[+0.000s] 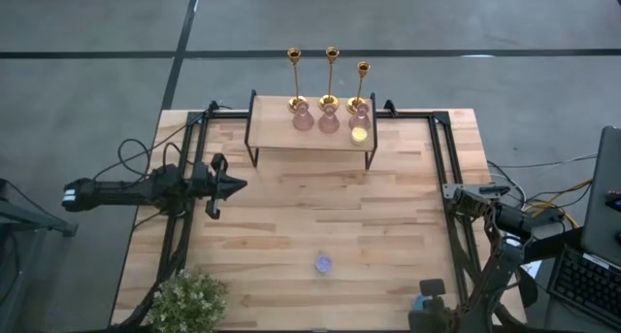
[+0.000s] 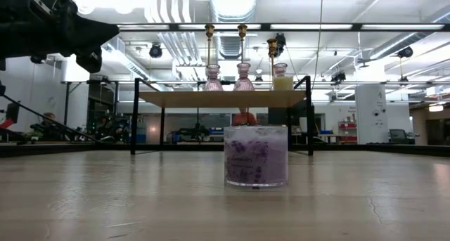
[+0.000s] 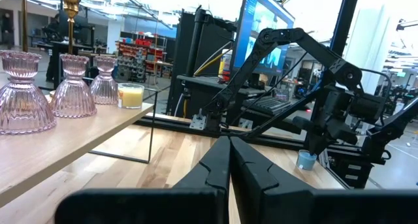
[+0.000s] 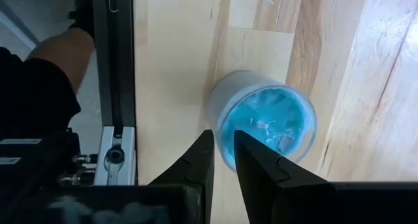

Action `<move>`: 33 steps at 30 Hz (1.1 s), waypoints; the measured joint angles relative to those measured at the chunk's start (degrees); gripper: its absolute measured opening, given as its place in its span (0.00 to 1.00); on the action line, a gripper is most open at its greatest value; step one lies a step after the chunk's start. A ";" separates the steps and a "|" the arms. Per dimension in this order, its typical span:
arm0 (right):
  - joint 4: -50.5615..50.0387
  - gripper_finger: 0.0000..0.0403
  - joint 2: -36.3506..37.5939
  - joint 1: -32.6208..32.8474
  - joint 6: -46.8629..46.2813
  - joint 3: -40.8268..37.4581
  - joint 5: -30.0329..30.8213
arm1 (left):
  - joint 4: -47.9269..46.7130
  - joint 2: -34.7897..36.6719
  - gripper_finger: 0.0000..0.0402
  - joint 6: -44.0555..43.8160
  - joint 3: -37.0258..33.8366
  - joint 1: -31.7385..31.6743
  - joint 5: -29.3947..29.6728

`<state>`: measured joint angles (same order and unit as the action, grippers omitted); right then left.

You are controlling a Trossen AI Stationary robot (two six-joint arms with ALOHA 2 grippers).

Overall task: Pick & Place candle stick holders
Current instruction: Put the blue scented candle on the shelf aligned with the other yellow scented candle

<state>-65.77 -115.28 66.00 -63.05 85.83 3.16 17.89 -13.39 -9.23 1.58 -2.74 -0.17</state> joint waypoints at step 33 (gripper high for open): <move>-5.42 0.02 7.56 -10.07 13.40 0.69 2.22 | 0.00 0.00 0.04 0.00 0.00 0.00 -0.02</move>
<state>-71.20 -107.72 55.92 -49.64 86.52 5.38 17.89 -13.39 -9.23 1.58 -2.75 -0.19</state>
